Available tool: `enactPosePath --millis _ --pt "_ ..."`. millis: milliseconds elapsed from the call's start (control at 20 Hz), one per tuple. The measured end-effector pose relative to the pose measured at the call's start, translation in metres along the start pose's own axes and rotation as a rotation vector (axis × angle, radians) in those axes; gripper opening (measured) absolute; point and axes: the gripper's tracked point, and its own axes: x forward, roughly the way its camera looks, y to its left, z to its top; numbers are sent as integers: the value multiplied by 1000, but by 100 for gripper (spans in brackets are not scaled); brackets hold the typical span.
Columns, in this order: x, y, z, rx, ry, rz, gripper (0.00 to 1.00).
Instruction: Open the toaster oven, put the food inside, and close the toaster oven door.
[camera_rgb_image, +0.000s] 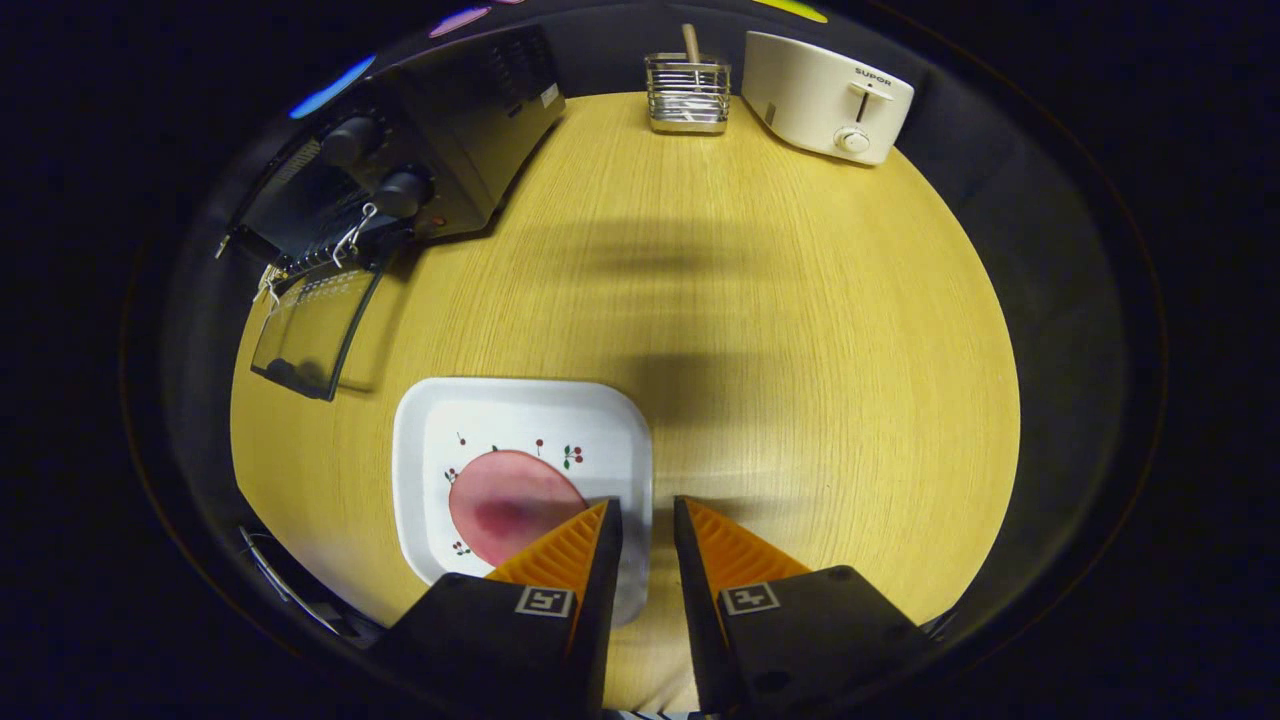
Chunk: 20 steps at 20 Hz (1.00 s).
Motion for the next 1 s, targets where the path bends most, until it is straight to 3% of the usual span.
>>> enactPosePath --millis 50,100,350,400,1000 --pt "-3 -2 1 21 -8 -11 39" --pt "4 -1 0 28 -4 -16 11" --pt "9 -2 6 71 -2 84 11" --pt "-4 1 0 97 10 118 5" --pt "-13 16 -10 659 37 493 5"
